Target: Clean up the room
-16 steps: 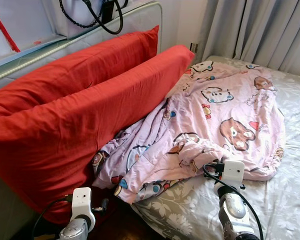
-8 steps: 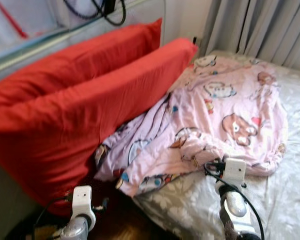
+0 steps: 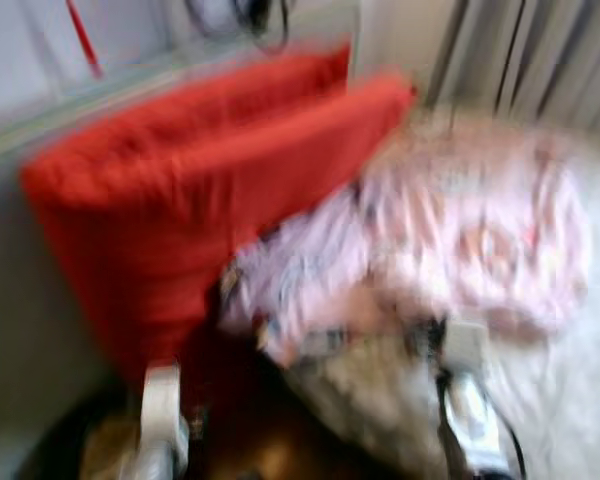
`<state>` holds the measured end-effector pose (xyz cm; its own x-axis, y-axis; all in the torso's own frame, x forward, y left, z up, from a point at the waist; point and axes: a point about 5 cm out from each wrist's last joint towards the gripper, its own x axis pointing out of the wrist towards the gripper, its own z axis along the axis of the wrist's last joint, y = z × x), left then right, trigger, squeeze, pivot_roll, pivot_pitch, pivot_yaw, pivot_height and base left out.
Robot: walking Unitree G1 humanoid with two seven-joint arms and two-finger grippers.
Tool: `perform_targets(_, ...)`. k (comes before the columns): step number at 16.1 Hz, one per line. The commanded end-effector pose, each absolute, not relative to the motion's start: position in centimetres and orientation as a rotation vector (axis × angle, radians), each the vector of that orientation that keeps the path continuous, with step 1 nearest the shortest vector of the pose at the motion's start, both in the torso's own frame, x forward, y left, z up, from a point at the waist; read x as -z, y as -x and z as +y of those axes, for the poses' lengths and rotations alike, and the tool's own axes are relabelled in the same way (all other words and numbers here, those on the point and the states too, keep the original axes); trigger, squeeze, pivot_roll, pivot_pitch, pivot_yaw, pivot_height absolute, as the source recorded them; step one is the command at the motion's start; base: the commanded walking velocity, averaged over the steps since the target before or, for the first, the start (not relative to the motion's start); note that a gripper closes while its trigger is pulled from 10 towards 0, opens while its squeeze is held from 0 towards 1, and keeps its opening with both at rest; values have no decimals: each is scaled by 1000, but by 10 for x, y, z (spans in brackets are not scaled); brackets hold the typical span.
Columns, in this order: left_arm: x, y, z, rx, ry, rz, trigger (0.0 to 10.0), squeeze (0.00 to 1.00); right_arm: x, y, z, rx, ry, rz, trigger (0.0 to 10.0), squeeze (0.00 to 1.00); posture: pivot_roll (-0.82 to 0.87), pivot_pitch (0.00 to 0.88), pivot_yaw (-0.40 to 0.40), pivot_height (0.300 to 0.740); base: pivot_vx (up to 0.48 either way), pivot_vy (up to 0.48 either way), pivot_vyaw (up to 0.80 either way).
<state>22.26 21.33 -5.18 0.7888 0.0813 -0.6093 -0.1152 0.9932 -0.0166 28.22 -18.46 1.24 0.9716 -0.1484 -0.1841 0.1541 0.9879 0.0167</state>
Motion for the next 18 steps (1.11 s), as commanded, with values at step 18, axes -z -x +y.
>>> perform_targets(18, 42, -237, 211, -83, 26, 606, 10000, 0, -65, -288, -233, 481, 261, -100, 10000, 0, 64, 69, -10, 740, -223, 0, 0)
